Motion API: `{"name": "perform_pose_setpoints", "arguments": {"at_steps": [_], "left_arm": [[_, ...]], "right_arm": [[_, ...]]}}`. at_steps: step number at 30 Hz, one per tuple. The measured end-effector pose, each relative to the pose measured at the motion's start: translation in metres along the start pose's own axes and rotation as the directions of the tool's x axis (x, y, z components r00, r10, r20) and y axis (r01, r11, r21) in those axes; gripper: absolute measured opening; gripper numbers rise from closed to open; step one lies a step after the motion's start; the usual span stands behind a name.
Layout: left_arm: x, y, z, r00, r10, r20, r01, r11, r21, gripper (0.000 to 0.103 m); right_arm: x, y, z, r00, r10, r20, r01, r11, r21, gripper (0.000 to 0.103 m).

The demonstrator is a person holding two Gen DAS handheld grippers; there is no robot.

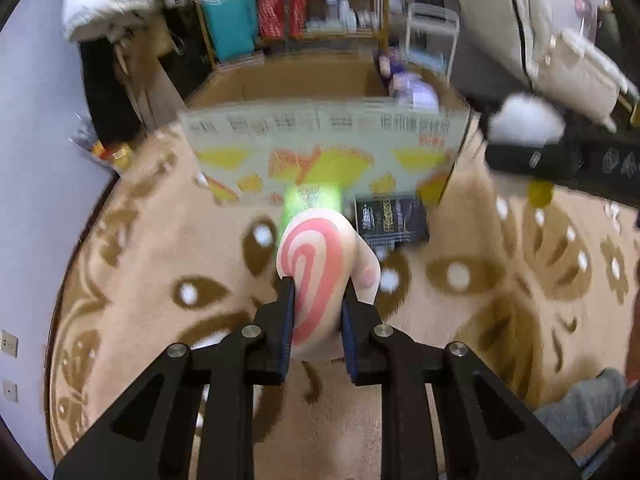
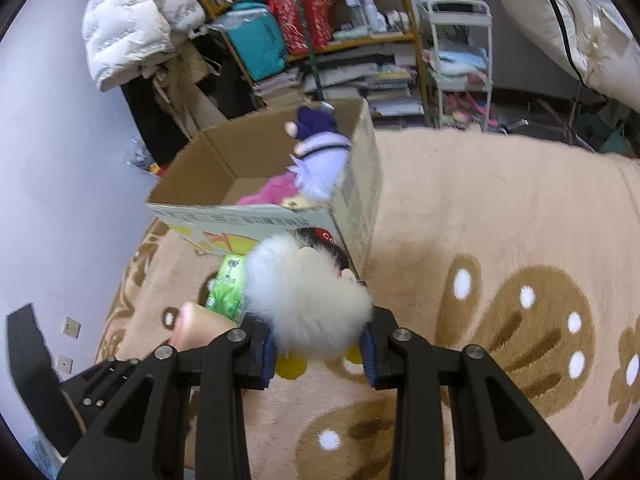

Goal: Organize soft objects
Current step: 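Lift swirl plush with left tool while right tool carries chick toward box, then open right tool to drop chick into box while left tool releases swirl plush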

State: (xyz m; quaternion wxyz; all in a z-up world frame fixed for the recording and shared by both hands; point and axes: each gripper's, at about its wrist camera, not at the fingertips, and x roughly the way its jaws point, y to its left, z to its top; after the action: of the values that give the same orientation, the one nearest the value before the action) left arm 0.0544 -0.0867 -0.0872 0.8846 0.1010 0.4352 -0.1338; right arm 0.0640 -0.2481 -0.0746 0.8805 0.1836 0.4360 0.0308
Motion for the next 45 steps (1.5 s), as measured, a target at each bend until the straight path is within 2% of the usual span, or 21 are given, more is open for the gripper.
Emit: {"name": "perform_pose_setpoints", "arguments": {"at_steps": [2, 6, 10, 16, 21, 24, 26, 28, 33, 36, 39, 45], "left_arm": [[-0.021, 0.003, 0.005, 0.997, 0.008, 0.080, -0.007, 1.000, -0.011, 0.021], [-0.047, 0.014, 0.016, 0.984, 0.030, 0.177, -0.026, 0.999, -0.024, 0.021], [-0.063, 0.025, 0.029, 0.974, 0.039, 0.224, -0.032, 0.999, -0.035, 0.021], [-0.081, 0.037, 0.057, 0.943, 0.077, 0.323, -0.072, 0.997, -0.026, 0.021], [-0.088, 0.050, 0.084, 0.932, 0.079, 0.355, -0.066, 0.997, -0.047, 0.021], [-0.094, 0.053, 0.099, 0.911, 0.118, 0.396, -0.114, 0.993, -0.035, 0.021], [-0.093, 0.054, 0.111, 0.903, 0.126, 0.410, -0.128, 0.992, -0.022, 0.022], [-0.089, 0.054, 0.125, 0.896, 0.129, 0.425, -0.137, 0.991, -0.012, 0.022], [-0.069, 0.056, 0.142, 0.891, 0.121, 0.438, -0.124, 0.992, -0.021, 0.022], [-0.052, 0.059, 0.138, 0.877, 0.168, 0.450, -0.161, 0.985, -0.055, 0.022], [-0.032, 0.064, 0.138, 0.893, 0.152, 0.424, -0.140, 0.988, -0.059, 0.022], [0.001, 0.069, 0.142, 0.922, 0.098, 0.376, -0.081, 0.995, -0.062, 0.022]], "right_arm": [[-0.008, 0.007, 0.002, 0.999, 0.023, 0.040, -0.022, 0.999, -0.023, 0.035], [-0.026, 0.023, 0.008, 0.991, 0.050, 0.128, -0.040, 0.996, -0.079, 0.035], [-0.035, 0.036, 0.013, 0.985, 0.056, 0.165, -0.038, 0.993, -0.112, 0.035], [-0.041, 0.047, 0.031, 0.975, 0.071, 0.212, -0.041, 0.989, -0.143, 0.035], [-0.046, 0.055, 0.051, 0.965, 0.083, 0.249, -0.028, 0.976, -0.217, 0.035], [-0.047, 0.053, 0.067, 0.958, 0.081, 0.276, -0.020, 0.975, -0.219, 0.035], [-0.046, 0.050, 0.082, 0.953, 0.082, 0.292, -0.021, 0.979, -0.205, 0.036], [-0.045, 0.049, 0.093, 0.948, 0.085, 0.305, -0.023, 0.979, -0.201, 0.036], [-0.030, 0.056, 0.108, 0.942, 0.094, 0.322, -0.018, 0.972, -0.234, 0.037], [-0.015, 0.059, 0.104, 0.949, 0.094, 0.301, -0.015, 0.967, -0.255, 0.037], [0.001, 0.063, 0.096, 0.959, 0.066, 0.277, 0.022, 0.953, -0.301, 0.037], [0.033, 0.065, 0.088, 0.977, 0.052, 0.206, 0.019, 0.945, -0.327, 0.037]]}}
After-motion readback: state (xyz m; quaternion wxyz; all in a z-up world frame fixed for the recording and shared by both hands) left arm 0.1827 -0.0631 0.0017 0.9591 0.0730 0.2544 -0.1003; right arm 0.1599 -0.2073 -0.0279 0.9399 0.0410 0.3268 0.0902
